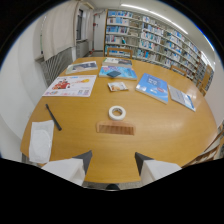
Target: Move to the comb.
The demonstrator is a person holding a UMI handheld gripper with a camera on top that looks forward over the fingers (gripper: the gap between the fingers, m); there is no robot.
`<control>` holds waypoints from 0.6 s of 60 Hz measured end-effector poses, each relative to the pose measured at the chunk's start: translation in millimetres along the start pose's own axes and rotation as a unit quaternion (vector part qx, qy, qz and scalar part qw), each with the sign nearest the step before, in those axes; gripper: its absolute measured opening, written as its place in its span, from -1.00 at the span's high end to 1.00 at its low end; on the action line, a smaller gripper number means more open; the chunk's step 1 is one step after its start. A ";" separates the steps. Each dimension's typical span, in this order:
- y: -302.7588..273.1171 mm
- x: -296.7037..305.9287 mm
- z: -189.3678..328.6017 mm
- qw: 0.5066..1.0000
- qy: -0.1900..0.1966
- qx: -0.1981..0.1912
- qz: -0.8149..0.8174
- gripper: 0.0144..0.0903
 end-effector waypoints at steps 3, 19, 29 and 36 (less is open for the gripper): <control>-3.4 3.9 14.2 1.000 -0.004 0.000 -0.001 -0.85; -23.1 23.2 80.5 1.000 -0.007 -0.001 -0.002 -0.85; -34.8 26.7 106.0 1.000 -0.010 -0.004 0.006 -0.84; -39.2 25.4 114.6 1.000 -0.015 -0.008 0.009 -0.85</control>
